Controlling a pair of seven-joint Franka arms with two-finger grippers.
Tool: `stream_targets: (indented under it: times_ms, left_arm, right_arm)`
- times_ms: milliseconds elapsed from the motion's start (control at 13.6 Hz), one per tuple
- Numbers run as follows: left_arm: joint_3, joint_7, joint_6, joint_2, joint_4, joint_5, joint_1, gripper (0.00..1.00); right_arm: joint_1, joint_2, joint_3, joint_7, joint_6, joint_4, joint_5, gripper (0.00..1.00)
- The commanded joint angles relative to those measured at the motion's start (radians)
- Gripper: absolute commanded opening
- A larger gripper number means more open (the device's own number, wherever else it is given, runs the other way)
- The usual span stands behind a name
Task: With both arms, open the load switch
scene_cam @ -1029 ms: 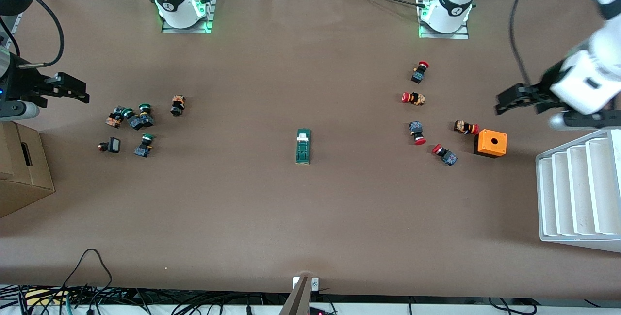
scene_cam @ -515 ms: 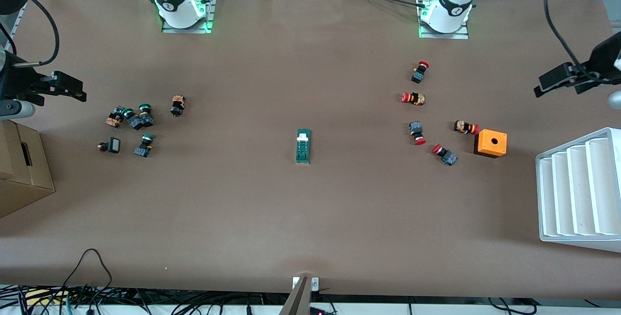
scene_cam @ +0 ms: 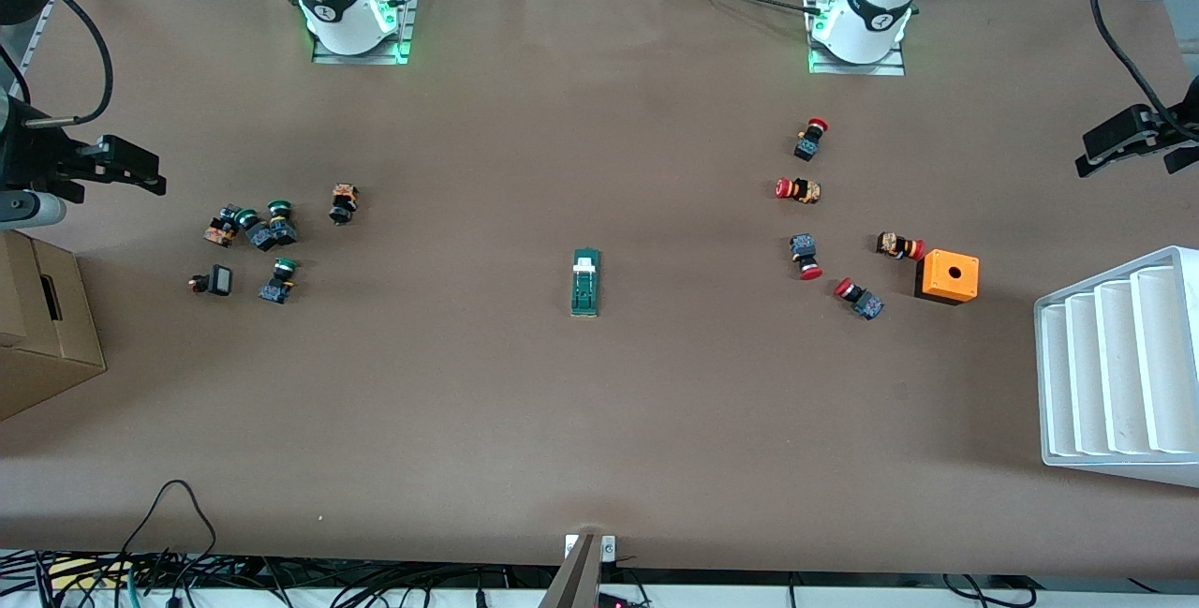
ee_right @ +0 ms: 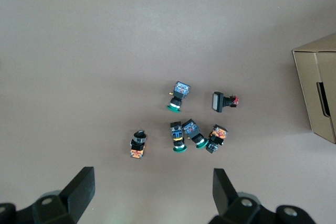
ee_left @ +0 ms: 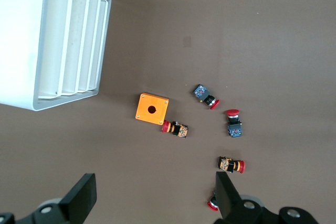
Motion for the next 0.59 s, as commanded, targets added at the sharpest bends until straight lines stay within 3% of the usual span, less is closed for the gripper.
stream_targets:
  times_ms: [0,515]
  left_arm:
    - [0.007,0.012,-0.018,-0.012,0.003,0.017,-0.026,1.00]
    - [0.010,0.021,-0.018,-0.012,0.001,0.017,-0.026,1.00]
  right_arm:
    - [-0.002,0.002,0.001,-0.019,-0.021,0.021,0.016,0.99]
    - [-0.002,0.002,0.002,-0.020,-0.021,0.020,0.012,0.99]
